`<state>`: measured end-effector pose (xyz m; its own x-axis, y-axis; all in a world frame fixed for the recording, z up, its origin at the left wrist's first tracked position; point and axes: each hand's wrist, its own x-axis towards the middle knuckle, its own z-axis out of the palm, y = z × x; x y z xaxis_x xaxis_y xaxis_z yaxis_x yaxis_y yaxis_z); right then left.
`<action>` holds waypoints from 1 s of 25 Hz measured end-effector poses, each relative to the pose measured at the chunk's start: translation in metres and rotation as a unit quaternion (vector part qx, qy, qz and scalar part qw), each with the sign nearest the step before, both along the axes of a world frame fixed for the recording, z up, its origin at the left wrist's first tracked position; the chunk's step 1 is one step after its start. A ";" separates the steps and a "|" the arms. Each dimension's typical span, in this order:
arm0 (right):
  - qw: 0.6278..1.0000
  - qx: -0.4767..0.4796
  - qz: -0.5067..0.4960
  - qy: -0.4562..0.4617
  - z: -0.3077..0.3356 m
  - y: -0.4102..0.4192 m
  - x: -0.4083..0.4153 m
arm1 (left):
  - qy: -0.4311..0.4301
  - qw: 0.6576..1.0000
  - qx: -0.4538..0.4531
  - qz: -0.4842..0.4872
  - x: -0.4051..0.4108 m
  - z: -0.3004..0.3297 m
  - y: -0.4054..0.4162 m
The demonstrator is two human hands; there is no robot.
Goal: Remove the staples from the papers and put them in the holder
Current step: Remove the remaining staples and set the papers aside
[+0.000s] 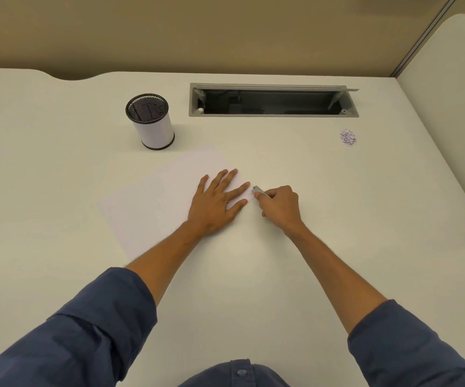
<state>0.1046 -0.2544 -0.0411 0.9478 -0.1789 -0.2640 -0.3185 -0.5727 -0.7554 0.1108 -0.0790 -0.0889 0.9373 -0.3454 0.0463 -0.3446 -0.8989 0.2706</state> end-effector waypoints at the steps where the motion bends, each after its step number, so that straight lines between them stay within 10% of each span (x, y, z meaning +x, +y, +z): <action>1: 1.000 0.019 -0.002 0.009 0.001 -0.002 -0.001 | -0.003 1.000 -0.001 0.000 0.000 0.000 0.000; 9: 0.948 -0.266 0.126 -0.117 -0.011 0.001 -0.022 | -0.014 0.999 -0.029 0.035 -0.001 -0.005 -0.006; 25: 0.856 -0.456 0.109 -0.219 -0.021 0.021 -0.023 | -0.057 0.997 -0.034 0.042 -0.001 -0.013 -0.012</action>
